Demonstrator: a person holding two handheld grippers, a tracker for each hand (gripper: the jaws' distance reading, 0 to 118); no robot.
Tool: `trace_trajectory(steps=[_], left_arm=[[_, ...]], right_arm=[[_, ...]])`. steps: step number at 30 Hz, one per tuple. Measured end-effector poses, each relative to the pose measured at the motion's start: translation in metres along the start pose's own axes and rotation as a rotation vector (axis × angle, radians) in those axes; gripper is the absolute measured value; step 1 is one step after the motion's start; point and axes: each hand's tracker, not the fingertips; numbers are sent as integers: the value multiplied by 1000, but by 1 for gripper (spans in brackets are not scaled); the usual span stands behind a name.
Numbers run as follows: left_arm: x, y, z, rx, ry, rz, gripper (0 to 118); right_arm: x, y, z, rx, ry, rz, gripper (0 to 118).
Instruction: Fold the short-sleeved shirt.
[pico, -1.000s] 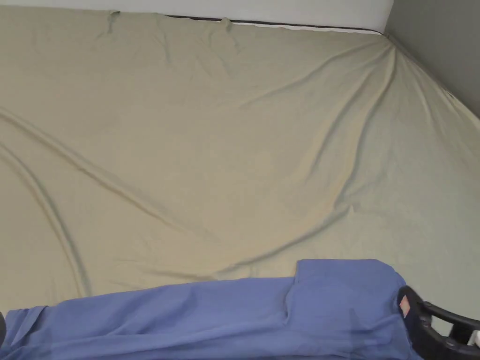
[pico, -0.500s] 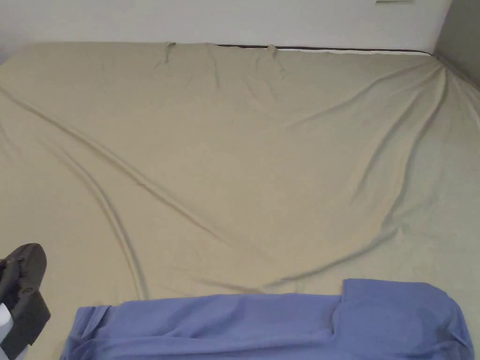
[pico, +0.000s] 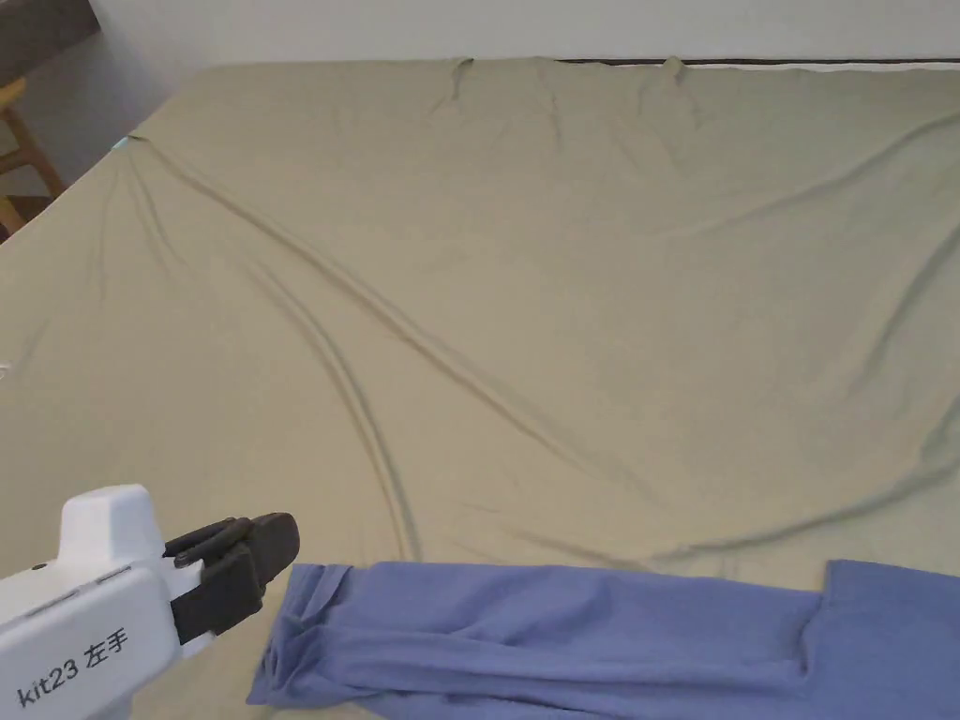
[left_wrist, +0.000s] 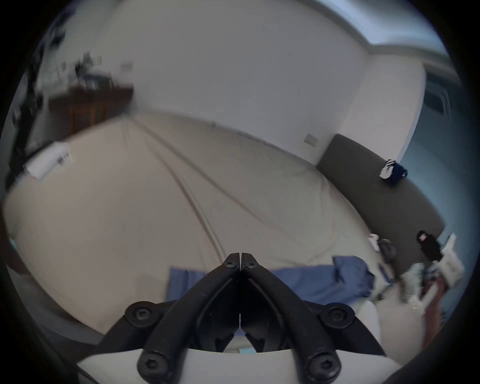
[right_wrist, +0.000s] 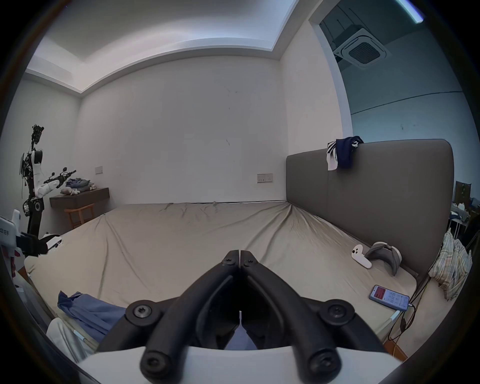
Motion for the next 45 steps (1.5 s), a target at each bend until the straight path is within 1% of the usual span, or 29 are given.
trace_trajectory(steps=[1, 2, 3, 4, 5, 7, 8, 12, 15, 16, 17, 19, 20, 21, 22, 23, 24, 25, 26, 27, 28, 29, 30, 31, 34, 36, 39, 42, 45], left_arm=[[-18, -1, -11, -74, -63, 51, 5], [-31, -1, -21, -140, -100, 99, 31], [-43, -5, -29, -203, -109, 86, 86], [-54, -8, -40, -250, -96, 83, 118], [-61, -12, -50, -294, -73, 70, 114], [-82, -7, -55, -293, -44, 88, 112], [-89, -6, -58, -287, -31, 147, 112], [-121, -6, -75, -340, -120, 279, 112], [-126, -17, -98, -427, -106, 274, 114], [-122, -20, -101, -431, -150, 260, 115], [-117, -17, -99, -380, -179, 231, 115], [-117, -17, -107, -406, -270, 335, 113], [-114, -22, -112, -425, -304, 386, 107], [-103, -29, -118, -417, -305, 352, 104], [-93, -29, -118, -384, -287, 256, 104], [-92, -26, -120, -372, -281, 230, 104], [-88, -26, -122, -384, -291, 263, 103], [-83, -26, -121, -394, -316, 280, 100], [-78, -29, -124, -418, -401, 312, 65], [-65, -37, -134, -440, -362, 310, 4], [-55, -48, -137, -431, -268, 248, 5], [-51, -54, -143, -459, -231, 210, 5], [-51, -54, -141, -444, -278, 231, 5], [-74, -44, -145, -424, -307, 308, 5], [-79, -36, -132, -425, -244, 251, 5], [-82, -23, -119, -408, -217, 249, 5], [-91, -9, -103, -382, -225, 294, 5], [-104, 12, -89, -348, -91, 243, 5], [-119, 39, -70, -303, 36, 235, 5]], right_arm=[[0, -1, 0, -7, 4, -7, 0], [-1, -2, -1, -16, 12, -9, 0], [-1, -4, -1, -41, 17, -24, 0], [12, -19, 2, -20, 20, -27, 0], [23, -31, 4, -31, 30, -25, 0], [26, -35, 6, -42, 39, -10, 0], [19, -36, 4, -51, 43, 7, 0], [6, -38, -1, -78, 69, 20, 0], [2, -40, -3, -84, 92, 29, 0], [-8, -36, -7, -90, 95, 36, 0], [-11, -35, -8, -89, 100, 34, 0], [-10, -36, -8, -89, 115, 23, 0], [-10, -37, -9, -88, 120, 19, 0], [-10, -38, -9, -90, 125, 21, 0], [-9, -39, -9, -90, 128, 26, 0], [-9, -40, -9, -89, 127, 29, 0], [-20, -32, -13, -95, 131, 38, 0], [-27, -27, -16, -94, 139, 29, 0], [-27, -27, -16, -96, 146, 23, 0], [-27, -28, -16, -98, 148, 24, 0], [-28, -26, -17, -98, 145, 33, 0], [-29, -25, -17, -95, 138, 41, 0], [-27, -24, -16, -94, 136, 40, 0], [-25, -23, -15, -93, 136, 36, 0], [-22, -17, -15, -76, 125, 33, 0], [-24, -9, -19, -71, 115, 33, 0], [-27, -1, -21, -56, 108, 18, 0], [-26, 3, -19, -45, 109, 14, 0], [-21, 2, -18, -41, 109, 4, 0]])
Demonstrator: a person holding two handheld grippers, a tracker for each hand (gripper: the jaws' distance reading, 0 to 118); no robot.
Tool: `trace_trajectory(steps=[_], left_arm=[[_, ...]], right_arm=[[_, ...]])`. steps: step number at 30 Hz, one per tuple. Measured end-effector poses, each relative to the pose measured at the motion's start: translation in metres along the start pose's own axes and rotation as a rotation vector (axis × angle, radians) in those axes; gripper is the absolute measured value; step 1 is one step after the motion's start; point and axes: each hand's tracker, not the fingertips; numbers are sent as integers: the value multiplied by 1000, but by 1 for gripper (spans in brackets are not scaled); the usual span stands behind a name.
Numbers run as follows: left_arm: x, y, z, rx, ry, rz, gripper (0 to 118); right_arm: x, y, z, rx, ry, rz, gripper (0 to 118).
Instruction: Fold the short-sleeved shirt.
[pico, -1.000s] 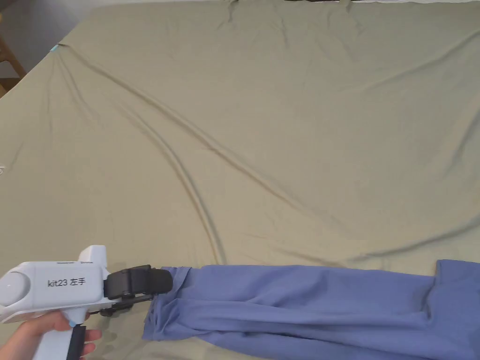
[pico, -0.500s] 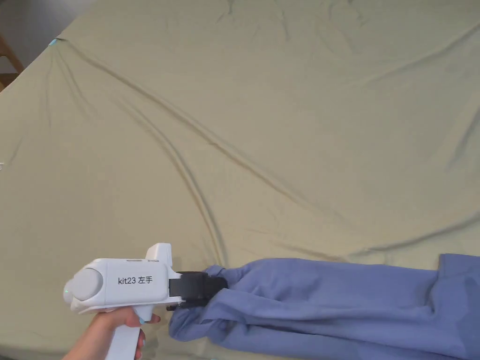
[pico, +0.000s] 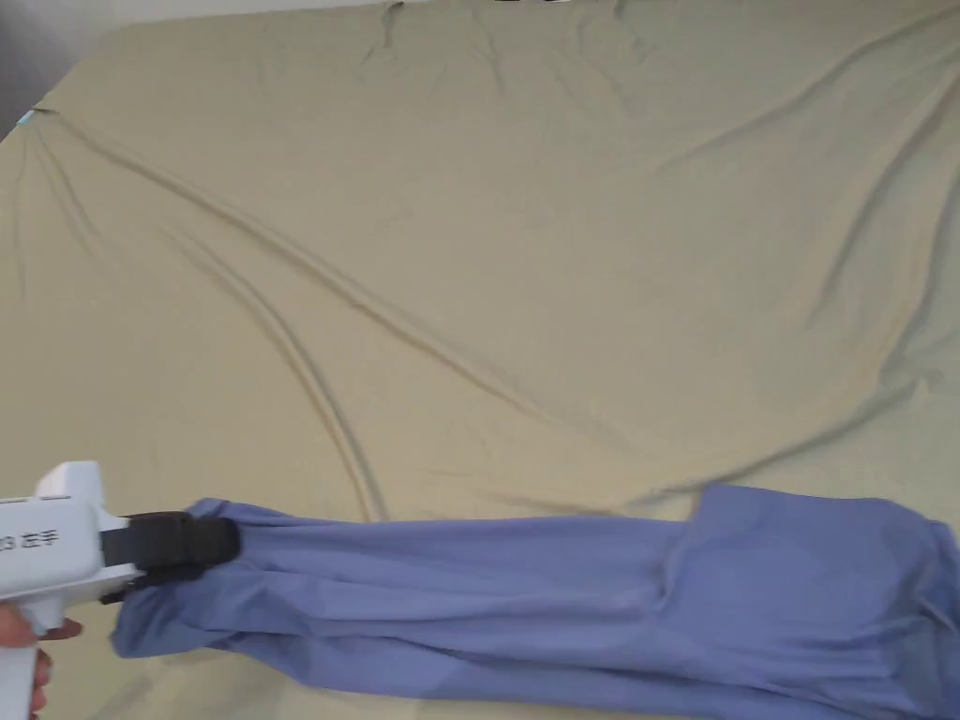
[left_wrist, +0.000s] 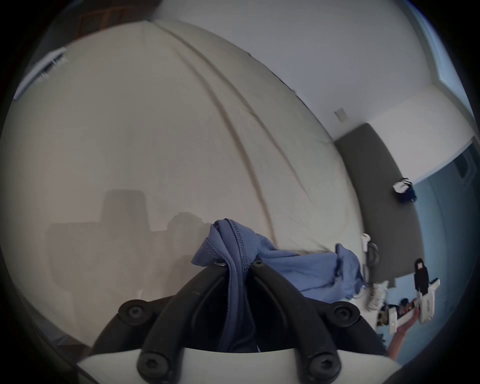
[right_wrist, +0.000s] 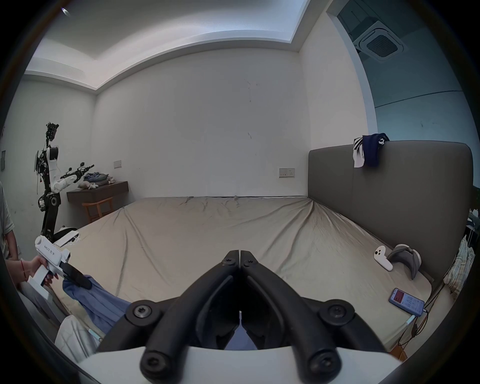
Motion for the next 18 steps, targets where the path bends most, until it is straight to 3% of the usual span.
trace_trajectory(steps=[5, 8, 11, 18], left_arm=[[3, 23, 38, 48, 226, -63, 5], [35, 17, 48, 91, 292, -137, 5], [93, -6, 39, 90, 402, -309, 5], [197, -55, -39, -27, 182, -361, 5]], right_arm=[[7, 0, -3, -4, -10, -35, 0], [9, 0, -4, -8, -15, -44, 0], [11, 0, -5, -12, -15, -60, 0], [21, 4, -2, -10, -24, -87, 0]])
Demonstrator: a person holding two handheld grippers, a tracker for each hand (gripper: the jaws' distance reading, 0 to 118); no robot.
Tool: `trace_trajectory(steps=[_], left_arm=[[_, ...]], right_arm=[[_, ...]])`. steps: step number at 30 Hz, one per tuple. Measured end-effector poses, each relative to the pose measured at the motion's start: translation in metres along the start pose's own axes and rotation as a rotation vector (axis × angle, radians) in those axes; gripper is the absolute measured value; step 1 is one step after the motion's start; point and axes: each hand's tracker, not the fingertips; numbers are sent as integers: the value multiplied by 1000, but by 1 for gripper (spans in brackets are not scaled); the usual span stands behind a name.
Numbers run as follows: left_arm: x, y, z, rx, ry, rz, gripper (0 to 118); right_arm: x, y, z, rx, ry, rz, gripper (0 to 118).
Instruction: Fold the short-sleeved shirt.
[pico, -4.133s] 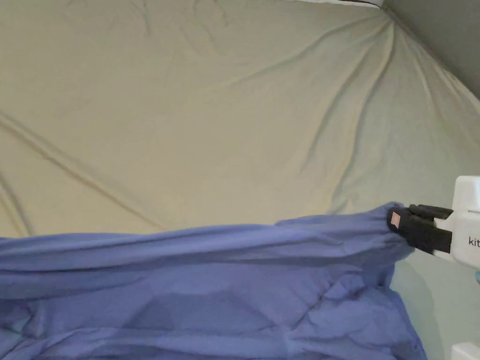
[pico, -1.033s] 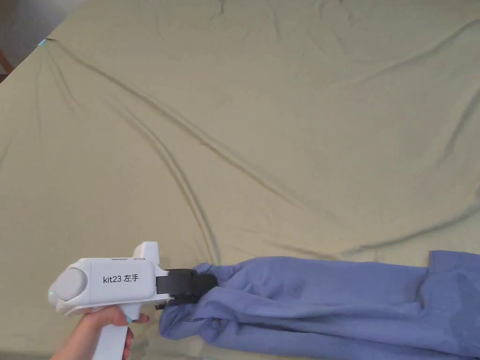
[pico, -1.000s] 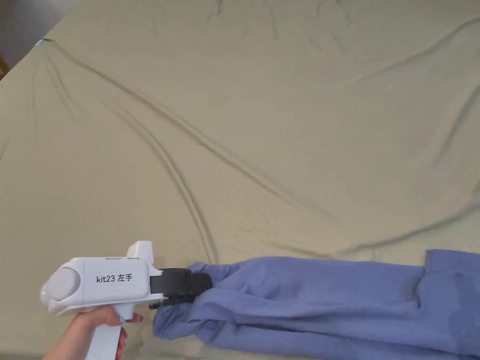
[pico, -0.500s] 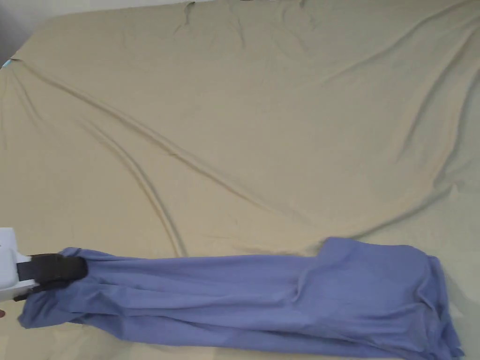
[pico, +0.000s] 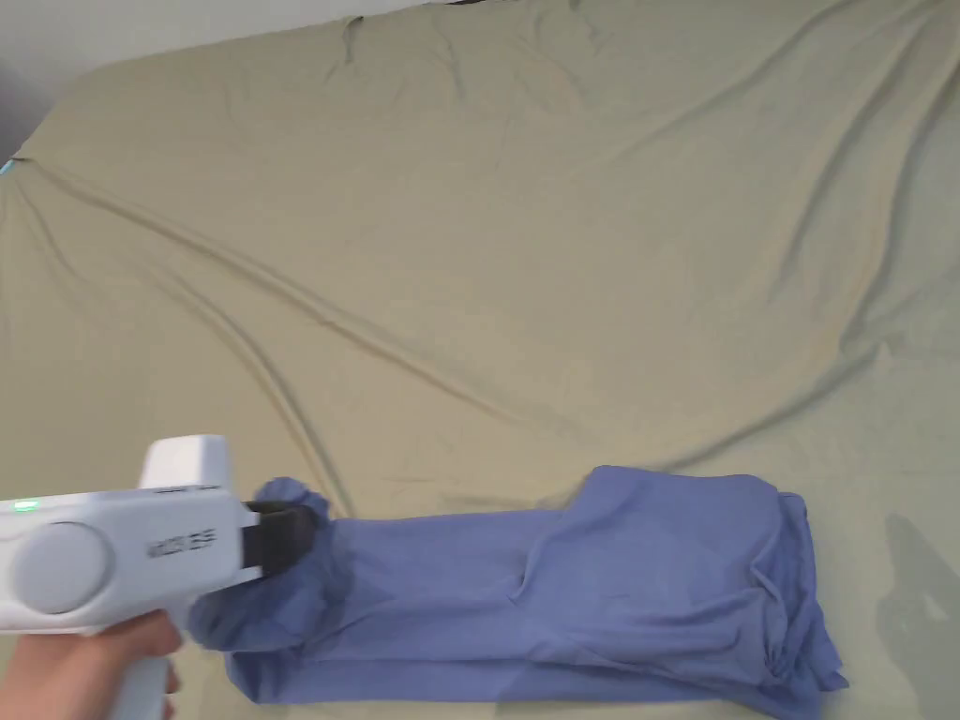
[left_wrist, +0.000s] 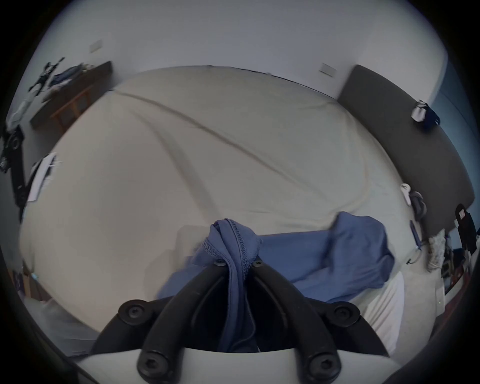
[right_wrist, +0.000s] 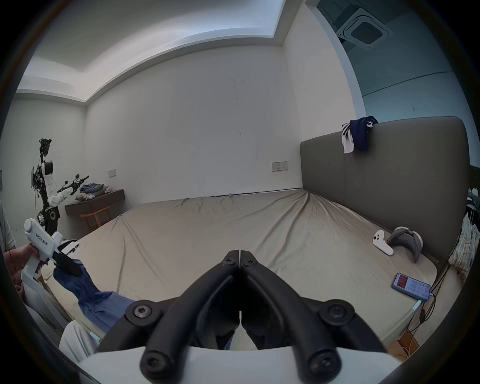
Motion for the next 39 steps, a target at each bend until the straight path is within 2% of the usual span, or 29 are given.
trace_trajectory(steps=[4, 8, 12, 14, 15, 16, 17, 18, 19, 23, 25, 26, 27, 28, 29, 30, 32, 35, 36, 39], left_arm=[[48, -2, -52, -67, -87, -28, 5], [74, -7, -87, -109, -88, -37, 5], [83, -17, -100, -130, -48, -63, 5], [76, -17, -100, -126, -62, -28, 7], [71, -16, -95, -110, -105, 4, 18], [69, -17, -87, -80, -168, 31, 36], [66, -17, -77, -53, -189, 52, 61], [63, -15, -62, -24, -181, 52, 91], [59, -13, -45, 20, -174, 43, 104], [32, -9, 36, 268, -106, 36, 106], [15, -12, 63, 345, 9, 28, 107], [7, -13, 69, 347, 77, 21, 104], [1, -15, 70, 318, 138, 20, 77], [1, -17, 65, 297, 226, 8, 22], [-2, -19, 57, 300, 289, -18, 0], [-9, -35, 32, 371, 325, 2, 0], [-10, -33, 10, 191, 250, -15, 0], [2, -52, -35, 183, 297, -77, 0], [9, -40, -24, 177, 291, -67, 0], [28, -52, -64, 137, 202, -60, 0]], right_arm=[[6, 4, 5, 3, -20, -10, 0], [21, -2, 12, 1, -46, -11, 0], [26, -1, 12, -7, -63, -15, 0], [27, -2, 11, -13, -64, -15, 0], [27, -1, 10, -18, -62, -13, 0], [26, -1, 9, -19, -60, -11, 0], [24, 0, 8, -20, -56, -9, 0], [23, 1, 8, -20, -52, -9, 0], [21, 2, 8, -19, -50, -7, 0], [15, 4, 7, -19, -33, 1, 0], [12, 4, 6, -20, -19, 0, 0], [10, 4, 6, -20, -15, 1, 0], [9, 4, 6, -20, -9, 2, 0], [7, 4, 6, -20, -4, 3, 0], [6, 4, 5, -23, 3, 2, 0], [4, 3, 5, -21, 5, 4, 0], [3, 4, 5, -23, 8, 5, 0], [3, 5, 6, -22, 4, 9, 0], [3, 5, 6, -24, 2, 10, 0], [5, 5, 7, -31, -8, 19, 0]])
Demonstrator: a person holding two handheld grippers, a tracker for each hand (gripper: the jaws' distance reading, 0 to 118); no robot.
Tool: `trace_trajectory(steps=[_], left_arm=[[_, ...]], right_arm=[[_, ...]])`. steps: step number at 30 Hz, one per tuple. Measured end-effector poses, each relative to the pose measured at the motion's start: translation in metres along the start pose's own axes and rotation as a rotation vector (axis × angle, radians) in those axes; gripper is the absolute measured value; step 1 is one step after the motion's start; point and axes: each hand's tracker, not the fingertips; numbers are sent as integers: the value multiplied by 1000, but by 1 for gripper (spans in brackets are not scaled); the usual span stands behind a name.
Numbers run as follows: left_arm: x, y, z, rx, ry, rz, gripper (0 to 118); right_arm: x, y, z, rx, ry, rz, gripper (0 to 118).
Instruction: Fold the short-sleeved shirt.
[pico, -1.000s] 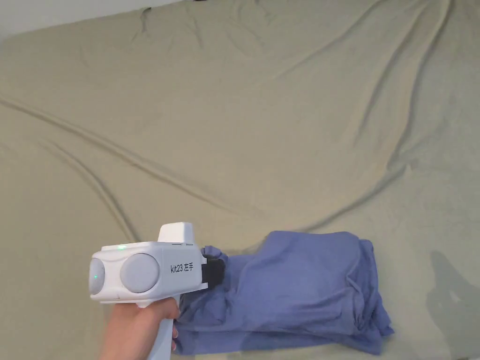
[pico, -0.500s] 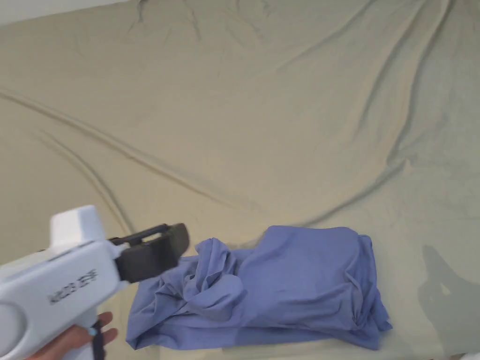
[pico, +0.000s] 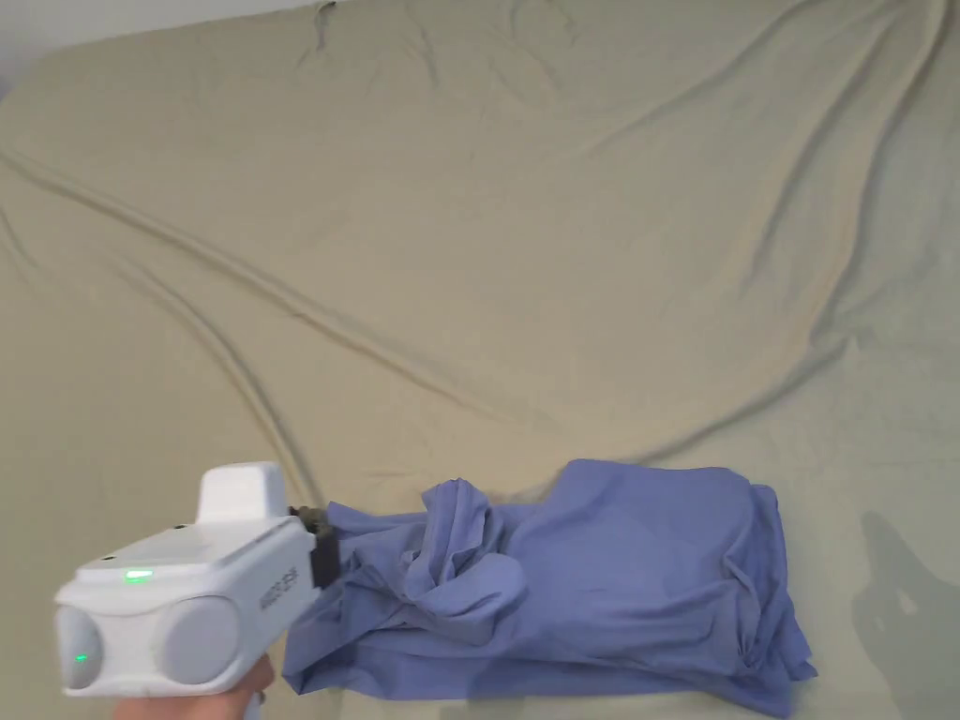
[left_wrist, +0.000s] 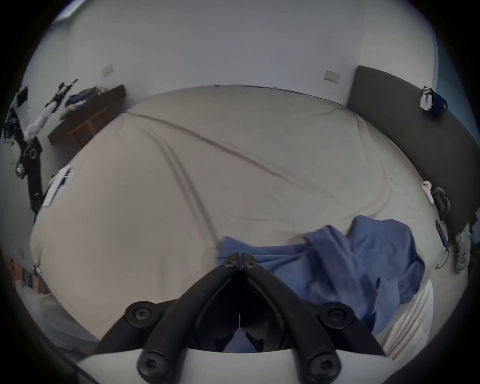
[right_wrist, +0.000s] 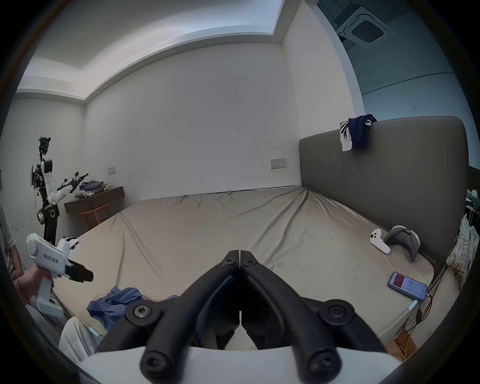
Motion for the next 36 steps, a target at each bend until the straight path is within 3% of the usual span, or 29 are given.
trace_trajectory(steps=[9, 17, 21, 28, 29, 32, 36], left_arm=[[102, -14, -5, -91, -238, -34, 0], [133, -6, 21, -112, -474, -30, 0], [93, 17, 53, -62, -538, 21, 0], [-49, 52, 78, -58, -695, 150, 0], [-64, 56, 76, -65, -714, 168, 5], [-118, 58, 55, -115, -733, 220, 118], [-138, 50, 18, -229, -656, 219, 115]], right_arm=[[6, -4, -1, -26, -23, 3, 0], [5, -4, -4, -32, -15, 10, 0], [4, -4, -5, -35, -8, 13, 0], [-5, -2, -9, -32, 17, 6, 0], [-7, -2, -9, -30, 22, 5, 0], [-13, -2, -10, -33, 34, 14, 0], [-24, -2, -11, -46, 44, 34, 0]])
